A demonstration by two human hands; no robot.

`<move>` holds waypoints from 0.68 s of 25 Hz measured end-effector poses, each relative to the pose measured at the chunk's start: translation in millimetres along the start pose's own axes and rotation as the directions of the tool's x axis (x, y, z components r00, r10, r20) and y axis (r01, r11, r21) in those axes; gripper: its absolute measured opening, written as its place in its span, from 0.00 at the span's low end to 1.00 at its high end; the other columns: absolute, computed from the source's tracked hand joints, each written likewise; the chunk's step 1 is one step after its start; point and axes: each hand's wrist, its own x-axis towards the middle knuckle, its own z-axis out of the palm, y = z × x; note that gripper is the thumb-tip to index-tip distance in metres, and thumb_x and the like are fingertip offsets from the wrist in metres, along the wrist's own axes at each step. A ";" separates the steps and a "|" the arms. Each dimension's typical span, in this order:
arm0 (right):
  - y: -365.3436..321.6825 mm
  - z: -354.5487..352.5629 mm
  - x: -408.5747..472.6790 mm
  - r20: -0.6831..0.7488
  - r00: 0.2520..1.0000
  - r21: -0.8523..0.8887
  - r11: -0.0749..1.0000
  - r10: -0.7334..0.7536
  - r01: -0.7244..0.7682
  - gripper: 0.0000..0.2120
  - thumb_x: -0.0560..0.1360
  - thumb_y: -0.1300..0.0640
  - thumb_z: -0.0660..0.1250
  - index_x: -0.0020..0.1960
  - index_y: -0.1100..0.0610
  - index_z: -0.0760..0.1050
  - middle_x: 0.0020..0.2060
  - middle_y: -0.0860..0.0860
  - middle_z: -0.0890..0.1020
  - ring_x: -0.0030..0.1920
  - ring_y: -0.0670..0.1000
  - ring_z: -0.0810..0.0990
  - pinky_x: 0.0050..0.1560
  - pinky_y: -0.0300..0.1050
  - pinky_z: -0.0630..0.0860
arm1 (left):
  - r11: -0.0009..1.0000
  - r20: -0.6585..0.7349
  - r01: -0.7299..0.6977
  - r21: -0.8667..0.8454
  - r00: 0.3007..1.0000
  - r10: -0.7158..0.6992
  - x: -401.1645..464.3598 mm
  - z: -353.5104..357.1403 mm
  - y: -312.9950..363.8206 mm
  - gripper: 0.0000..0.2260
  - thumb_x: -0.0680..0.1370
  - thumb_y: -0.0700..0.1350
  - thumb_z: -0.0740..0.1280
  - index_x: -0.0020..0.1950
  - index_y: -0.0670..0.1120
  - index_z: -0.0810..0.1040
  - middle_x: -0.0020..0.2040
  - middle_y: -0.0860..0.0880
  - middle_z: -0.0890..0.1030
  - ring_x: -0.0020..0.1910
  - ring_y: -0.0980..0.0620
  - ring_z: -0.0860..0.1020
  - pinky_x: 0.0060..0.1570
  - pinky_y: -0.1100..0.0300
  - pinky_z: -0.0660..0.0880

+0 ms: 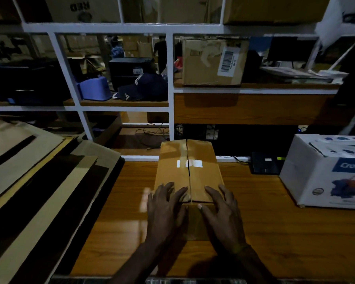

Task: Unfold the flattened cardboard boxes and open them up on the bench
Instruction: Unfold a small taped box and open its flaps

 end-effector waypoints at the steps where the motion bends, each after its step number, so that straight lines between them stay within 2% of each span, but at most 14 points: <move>1: 0.6 0.4 -0.8 -0.025 1.000 -0.004 1.000 -0.015 0.015 0.23 0.76 0.38 0.62 0.69 0.41 0.69 0.73 0.49 0.64 0.72 0.53 0.62 0.67 0.56 0.69 | 0.999 -0.024 -0.022 -0.024 1.000 0.021 0.6 -0.3 1.4 0.21 0.76 0.59 0.59 0.70 0.60 0.69 0.70 0.46 0.72 0.70 0.42 0.70 0.67 0.35 0.63; 3: 1.1 2.6 -2.1 -0.082 0.994 -0.026 0.997 -0.069 0.067 0.19 0.76 0.41 0.62 0.66 0.42 0.71 0.69 0.49 0.68 0.69 0.55 0.67 0.63 0.57 0.72 | 0.994 -0.062 -0.077 -0.080 0.995 0.073 2.0 -1.7 4.1 0.16 0.78 0.56 0.59 0.65 0.59 0.71 0.69 0.47 0.72 0.68 0.42 0.71 0.66 0.35 0.65; 5: 1.7 4.4 -1.6 -0.123 0.981 -0.059 0.988 -0.150 0.143 0.13 0.77 0.48 0.67 0.61 0.43 0.71 0.65 0.49 0.70 0.65 0.56 0.71 0.59 0.57 0.75 | 0.983 -0.088 -0.151 -0.102 0.986 0.142 2.4 -2.0 5.7 0.10 0.78 0.52 0.61 0.59 0.58 0.73 0.68 0.47 0.71 0.67 0.42 0.71 0.63 0.36 0.71; 8: 4.4 4.3 -0.4 -0.132 0.957 -0.110 0.964 -0.257 0.244 0.07 0.79 0.50 0.61 0.57 0.44 0.70 0.63 0.50 0.73 0.62 0.55 0.75 0.58 0.58 0.76 | 0.967 -0.107 -0.230 -0.111 0.970 0.219 3.5 -0.9 6.2 0.07 0.78 0.51 0.63 0.55 0.57 0.75 0.68 0.47 0.70 0.65 0.44 0.71 0.57 0.44 0.75; 11: 5.4 -0.3 2.0 -0.124 0.951 -0.112 0.956 -0.284 0.270 0.08 0.80 0.49 0.58 0.58 0.44 0.69 0.64 0.50 0.73 0.59 0.54 0.77 0.53 0.53 0.80 | 0.967 -0.066 -0.196 -0.163 0.980 0.188 10.8 -1.9 8.5 0.10 0.79 0.55 0.60 0.58 0.58 0.74 0.70 0.48 0.70 0.63 0.46 0.73 0.54 0.50 0.77; 13: 2.7 -4.4 2.9 -0.162 0.943 -0.124 0.954 -0.290 0.272 0.09 0.80 0.48 0.58 0.59 0.45 0.69 0.63 0.49 0.72 0.51 0.52 0.80 0.42 0.44 0.81 | 0.959 -0.040 -0.183 -0.216 0.983 0.178 15.1 -3.1 13.6 0.12 0.79 0.54 0.62 0.62 0.58 0.73 0.70 0.51 0.68 0.61 0.50 0.74 0.52 0.55 0.77; 15: -0.6 -9.6 4.7 -0.192 0.937 -0.157 0.952 -0.291 0.263 0.11 0.79 0.48 0.57 0.61 0.46 0.69 0.64 0.47 0.70 0.40 0.50 0.81 0.30 0.38 0.78 | 0.929 -0.046 -0.193 -0.316 0.981 0.188 20.7 -8.6 24.7 0.15 0.79 0.49 0.65 0.66 0.57 0.71 0.70 0.54 0.68 0.58 0.54 0.76 0.47 0.61 0.78; 17: 0.0 -15.1 3.9 -0.204 0.932 -0.167 0.949 -0.298 0.267 0.15 0.78 0.53 0.63 0.63 0.45 0.68 0.66 0.49 0.69 0.35 0.51 0.80 0.25 0.35 0.73 | 0.874 -0.051 -0.216 -0.435 0.975 0.216 26.4 -12.8 36.6 0.22 0.78 0.45 0.66 0.71 0.58 0.67 0.71 0.57 0.70 0.54 0.61 0.77 0.45 0.64 0.78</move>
